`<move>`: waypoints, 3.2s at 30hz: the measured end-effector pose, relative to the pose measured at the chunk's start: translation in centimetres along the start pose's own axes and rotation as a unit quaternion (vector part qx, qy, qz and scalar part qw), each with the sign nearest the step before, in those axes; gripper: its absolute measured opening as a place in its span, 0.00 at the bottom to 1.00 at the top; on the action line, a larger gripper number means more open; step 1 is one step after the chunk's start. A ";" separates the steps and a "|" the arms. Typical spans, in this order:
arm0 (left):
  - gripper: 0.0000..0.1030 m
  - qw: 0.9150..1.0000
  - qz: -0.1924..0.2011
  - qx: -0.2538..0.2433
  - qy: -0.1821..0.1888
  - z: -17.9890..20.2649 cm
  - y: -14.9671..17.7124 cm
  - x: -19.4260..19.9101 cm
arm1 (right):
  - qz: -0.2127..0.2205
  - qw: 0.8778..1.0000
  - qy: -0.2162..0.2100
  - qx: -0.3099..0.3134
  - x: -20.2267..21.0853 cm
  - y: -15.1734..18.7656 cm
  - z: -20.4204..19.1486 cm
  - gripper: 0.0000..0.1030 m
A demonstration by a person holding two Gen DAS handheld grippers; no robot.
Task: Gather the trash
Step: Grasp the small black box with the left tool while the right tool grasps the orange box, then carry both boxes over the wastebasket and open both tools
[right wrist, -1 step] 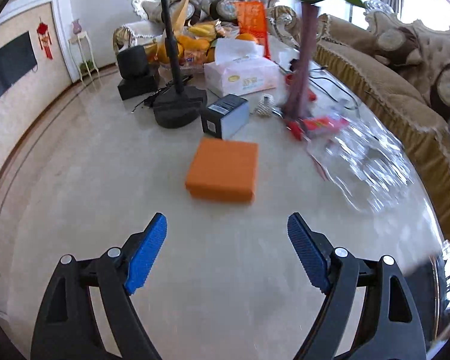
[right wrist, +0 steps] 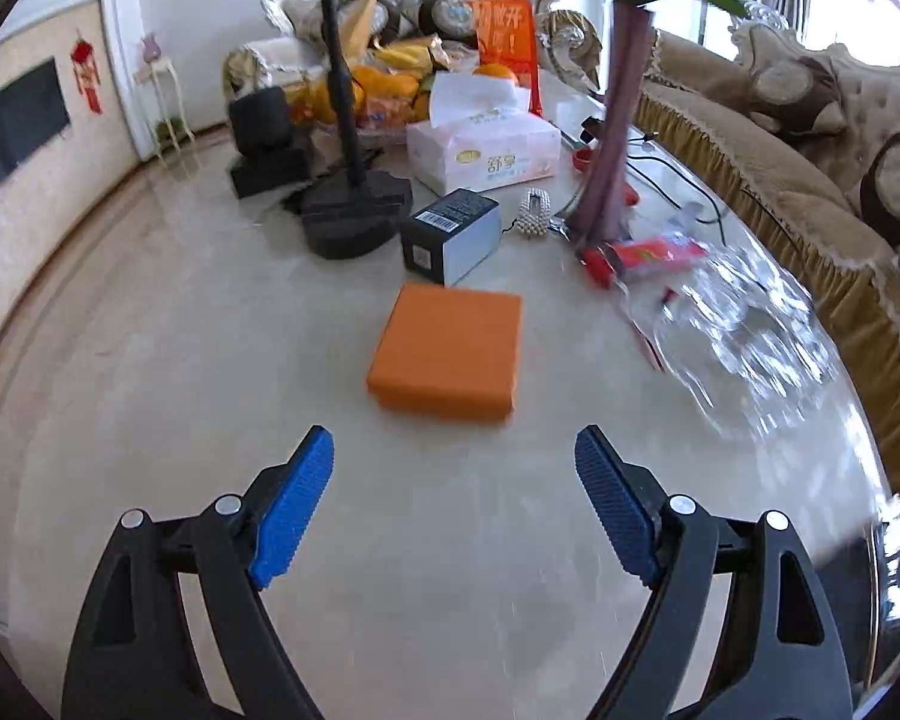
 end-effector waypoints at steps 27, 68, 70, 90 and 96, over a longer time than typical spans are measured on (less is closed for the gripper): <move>0.84 0.984 -0.058 -0.166 0.040 9.3 -7.7 -22.6 | -0.018 0.996 -0.090 0.023 -4.7 -2.3 6.0 0.76; 0.39 0.961 -0.150 -0.223 0.062 16.4 -5.4 -33.7 | -0.018 0.998 -0.042 0.049 -4.9 -2.2 4.5 0.65; 0.39 0.964 -0.149 -0.209 0.065 16.0 -5.3 -33.2 | -0.018 0.998 -0.047 0.044 -4.9 -2.3 4.7 0.65; 0.39 0.980 -0.127 -0.128 0.086 7.4 1.0 -5.4 | -0.037 0.992 -0.118 0.035 10.1 6.8 6.2 0.65; 0.39 0.981 -0.135 -0.102 0.100 8.3 12.2 7.7 | -0.043 0.986 -0.157 0.047 21.1 17.7 6.7 0.65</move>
Point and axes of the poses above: each gripper's, at about its wrist camera, not at the fingertips, and x roughly against the way its jaws point, z to its right, y to its underside, the point moved 5 cm from there along -x, roughly the way its jaws point, and after that the axes turned 5 degrees about -x, right-handed, at the moved point
